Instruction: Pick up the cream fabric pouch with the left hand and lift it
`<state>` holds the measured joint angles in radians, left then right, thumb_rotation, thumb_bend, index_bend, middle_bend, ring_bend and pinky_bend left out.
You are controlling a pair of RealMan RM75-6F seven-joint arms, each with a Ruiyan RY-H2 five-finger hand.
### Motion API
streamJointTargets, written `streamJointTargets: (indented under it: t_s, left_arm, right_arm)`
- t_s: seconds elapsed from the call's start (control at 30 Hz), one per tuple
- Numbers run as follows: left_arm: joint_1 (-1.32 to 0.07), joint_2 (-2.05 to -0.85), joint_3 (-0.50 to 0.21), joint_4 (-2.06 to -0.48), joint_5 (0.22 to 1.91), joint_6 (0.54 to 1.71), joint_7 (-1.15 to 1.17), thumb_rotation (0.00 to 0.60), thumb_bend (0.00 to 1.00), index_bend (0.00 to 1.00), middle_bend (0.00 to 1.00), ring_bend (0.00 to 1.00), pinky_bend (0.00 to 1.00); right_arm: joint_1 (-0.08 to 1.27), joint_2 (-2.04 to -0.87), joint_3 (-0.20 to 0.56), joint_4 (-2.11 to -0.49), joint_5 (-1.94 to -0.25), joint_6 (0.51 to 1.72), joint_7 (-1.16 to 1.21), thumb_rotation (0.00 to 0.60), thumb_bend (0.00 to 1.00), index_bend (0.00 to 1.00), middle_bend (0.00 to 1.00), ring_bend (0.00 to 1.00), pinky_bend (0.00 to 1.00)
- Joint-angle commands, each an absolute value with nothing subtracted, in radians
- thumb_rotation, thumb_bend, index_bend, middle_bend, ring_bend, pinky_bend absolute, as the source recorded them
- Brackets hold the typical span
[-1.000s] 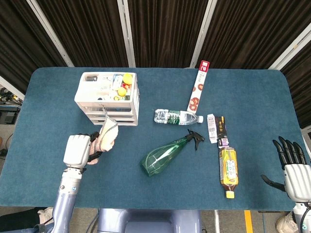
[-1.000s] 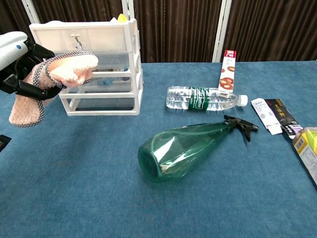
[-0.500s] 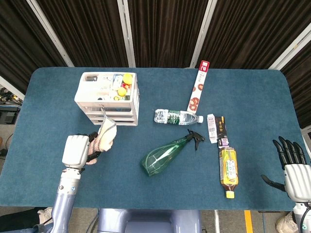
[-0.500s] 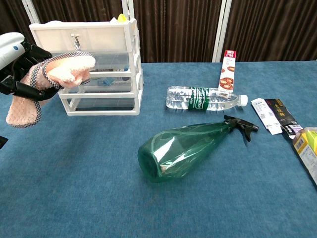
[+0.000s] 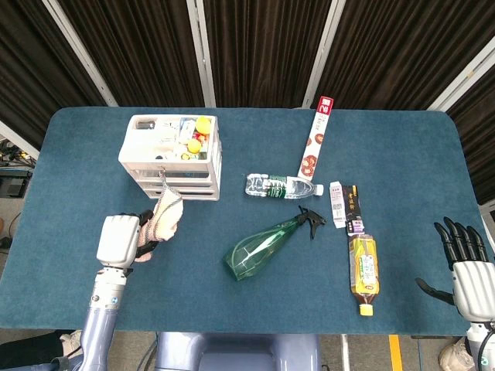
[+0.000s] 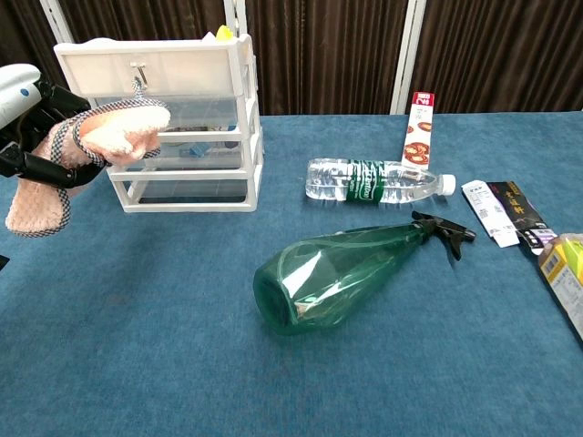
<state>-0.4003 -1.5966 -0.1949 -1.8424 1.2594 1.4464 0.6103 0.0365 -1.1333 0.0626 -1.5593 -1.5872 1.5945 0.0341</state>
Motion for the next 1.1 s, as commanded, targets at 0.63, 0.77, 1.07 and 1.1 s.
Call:
streamJointTargets:
  t_s: [0.63,0.77,1.07,1.1]
  left_arm:
    - [-0.391,-1.595,-0.181,-1.812,1.262,1.451,0.585,0.6,0.66,0.94,0.79,0.72,0.69]
    - [-0.4,-1.599,-0.191,-1.795,1.252,1.437,0.578,0.6,0.65,0.94,0.78,0.72,0.68]
    - [-0.407,-1.612,-0.2,-1.766,1.202,1.416,0.58,0.6,0.64,0.91,0.76,0.71,0.67]
    - [-0.406,-1.612,-0.2,-1.764,1.199,1.415,0.578,0.6,0.64,0.91,0.75,0.71,0.67]
  right_arm:
    - [0.036,-1.134,0.064,-1.559,-1.587,1.596,0.033,0.6,0.0,0.0,0.0,0.0,0.0]
    - [0.036,-1.135,0.064,-1.559,-1.587,1.597,0.033,0.6,0.0,0.0,0.0,0.0,0.0]
    - [0.036,-1.134,0.066,-1.557,-1.584,1.597,0.037,0.6,0.0,0.0,0.0,0.0,0.0]
    - [0.036,-1.134,0.066,-1.557,-1.584,1.597,0.037,0.6,0.0,0.0,0.0,0.0,0.0]
